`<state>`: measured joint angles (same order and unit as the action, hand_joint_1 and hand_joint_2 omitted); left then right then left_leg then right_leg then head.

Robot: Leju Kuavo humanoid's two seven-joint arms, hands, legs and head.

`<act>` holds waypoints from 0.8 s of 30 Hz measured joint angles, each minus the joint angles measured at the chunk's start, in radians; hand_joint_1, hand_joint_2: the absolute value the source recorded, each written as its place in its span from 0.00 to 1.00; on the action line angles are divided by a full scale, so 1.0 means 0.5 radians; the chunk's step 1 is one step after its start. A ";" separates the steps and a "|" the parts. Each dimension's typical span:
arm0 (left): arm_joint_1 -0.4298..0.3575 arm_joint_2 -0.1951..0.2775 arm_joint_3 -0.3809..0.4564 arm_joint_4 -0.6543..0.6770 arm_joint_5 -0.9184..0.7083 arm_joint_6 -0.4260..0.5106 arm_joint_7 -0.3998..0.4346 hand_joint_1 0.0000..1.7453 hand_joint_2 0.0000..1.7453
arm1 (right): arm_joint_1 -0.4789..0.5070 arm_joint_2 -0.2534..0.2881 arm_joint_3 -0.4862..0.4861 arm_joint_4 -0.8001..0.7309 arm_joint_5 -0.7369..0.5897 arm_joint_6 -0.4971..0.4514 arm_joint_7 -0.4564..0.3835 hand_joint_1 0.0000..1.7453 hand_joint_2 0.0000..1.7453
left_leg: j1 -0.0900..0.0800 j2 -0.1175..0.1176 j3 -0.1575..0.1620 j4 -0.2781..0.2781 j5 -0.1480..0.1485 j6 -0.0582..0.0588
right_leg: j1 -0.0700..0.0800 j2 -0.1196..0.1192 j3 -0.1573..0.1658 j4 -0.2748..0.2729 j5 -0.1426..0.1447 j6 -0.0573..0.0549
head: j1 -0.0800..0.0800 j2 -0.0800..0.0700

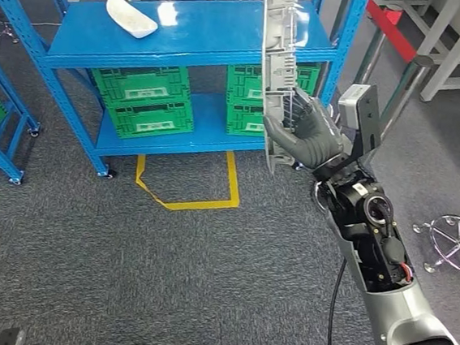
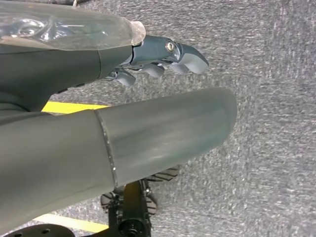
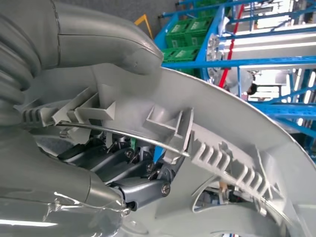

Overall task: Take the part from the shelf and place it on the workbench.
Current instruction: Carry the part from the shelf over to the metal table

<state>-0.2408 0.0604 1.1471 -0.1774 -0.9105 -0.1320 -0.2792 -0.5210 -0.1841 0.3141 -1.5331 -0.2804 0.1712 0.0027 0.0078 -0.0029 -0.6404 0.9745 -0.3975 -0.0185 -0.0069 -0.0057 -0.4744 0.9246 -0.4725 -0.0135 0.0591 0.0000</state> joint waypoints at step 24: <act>-0.009 0.003 0.000 -0.001 -0.007 -0.011 -0.001 0.00 0.00 | 0.020 0.000 -0.006 0.006 0.032 0.020 0.001 1.00 1.00 | 0.011 0.014 0.150 -0.089 -0.016 0.065 | -0.028 0.011 -0.102 0.231 -0.030 0.110 | -0.005 0.000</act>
<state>-0.2452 0.0618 1.1471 -0.1778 -0.9140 -0.1375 -0.2796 -0.5109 -0.1841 0.3113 -1.5299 -0.2644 0.1810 0.0030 0.0132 0.0039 -0.5653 0.9300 -0.4056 0.0138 -0.0209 -0.0002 -0.5255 1.0399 -0.4872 0.0417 0.0567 0.0000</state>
